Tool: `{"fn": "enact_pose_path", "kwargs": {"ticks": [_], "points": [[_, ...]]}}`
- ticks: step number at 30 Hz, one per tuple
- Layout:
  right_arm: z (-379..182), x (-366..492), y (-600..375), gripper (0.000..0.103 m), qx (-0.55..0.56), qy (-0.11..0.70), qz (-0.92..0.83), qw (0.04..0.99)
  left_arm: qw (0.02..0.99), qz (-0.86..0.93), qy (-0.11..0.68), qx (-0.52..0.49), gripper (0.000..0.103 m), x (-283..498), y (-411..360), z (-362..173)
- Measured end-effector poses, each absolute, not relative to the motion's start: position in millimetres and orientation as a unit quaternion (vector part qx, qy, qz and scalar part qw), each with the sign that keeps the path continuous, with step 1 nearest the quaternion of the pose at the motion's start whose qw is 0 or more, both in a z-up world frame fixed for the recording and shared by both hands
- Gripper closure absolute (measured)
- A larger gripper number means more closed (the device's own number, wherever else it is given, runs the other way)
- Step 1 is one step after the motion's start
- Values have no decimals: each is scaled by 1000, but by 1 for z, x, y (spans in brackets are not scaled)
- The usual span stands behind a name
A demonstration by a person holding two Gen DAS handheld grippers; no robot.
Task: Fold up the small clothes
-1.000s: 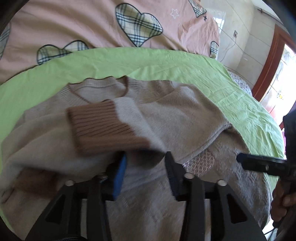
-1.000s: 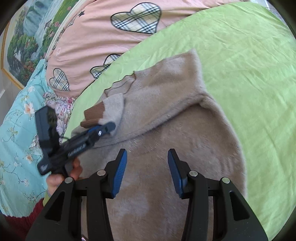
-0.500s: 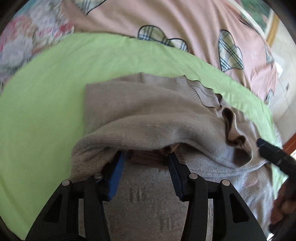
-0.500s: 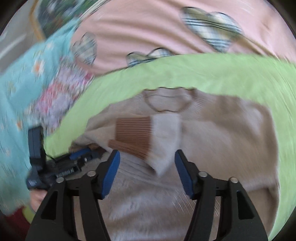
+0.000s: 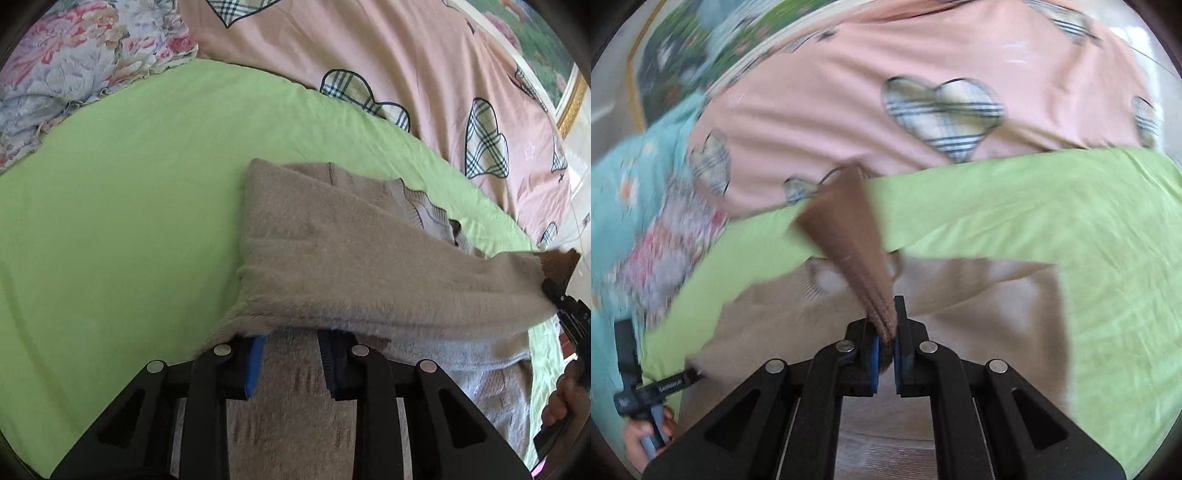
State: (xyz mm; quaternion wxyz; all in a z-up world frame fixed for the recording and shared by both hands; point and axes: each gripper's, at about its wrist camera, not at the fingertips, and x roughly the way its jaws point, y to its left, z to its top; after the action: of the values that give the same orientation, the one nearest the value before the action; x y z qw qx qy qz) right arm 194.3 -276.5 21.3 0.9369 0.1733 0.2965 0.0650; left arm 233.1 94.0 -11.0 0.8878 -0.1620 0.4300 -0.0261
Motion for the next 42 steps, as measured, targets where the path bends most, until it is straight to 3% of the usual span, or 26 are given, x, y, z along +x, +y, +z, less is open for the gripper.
{"fn": "enact_pose_path", "kwargs": {"ticks": [11,13,15,16,20,23,28,34,39,41,42], "points": [[-44,197,-287,94,250,373,88,889,895,9,438,-86,71,205,95,-10],[-52,197,-292,85,266,384,79,881,896,13,440,-66,71,199,91,-8],[-58,194,-301,66,287,382,66,876,899,14,436,-48,62,190,87,-6],[-60,192,-305,65,296,380,65,874,900,15,434,-40,56,186,85,-6],[-66,193,-311,66,310,379,64,870,903,50,427,-11,51,189,90,-10],[-56,200,-307,94,297,377,74,874,897,68,436,-33,53,205,103,-18],[17,176,-304,94,243,241,109,933,888,65,446,-91,59,217,121,-24],[-30,195,-310,94,235,353,74,903,879,44,447,-160,65,215,136,-26],[-56,187,-316,83,261,390,68,880,869,-41,457,-188,67,210,138,-16],[-54,178,-320,72,267,383,70,882,865,-94,451,-196,51,207,139,-9],[-53,174,-323,67,268,379,71,883,866,-109,448,-196,48,208,140,-5]]}}
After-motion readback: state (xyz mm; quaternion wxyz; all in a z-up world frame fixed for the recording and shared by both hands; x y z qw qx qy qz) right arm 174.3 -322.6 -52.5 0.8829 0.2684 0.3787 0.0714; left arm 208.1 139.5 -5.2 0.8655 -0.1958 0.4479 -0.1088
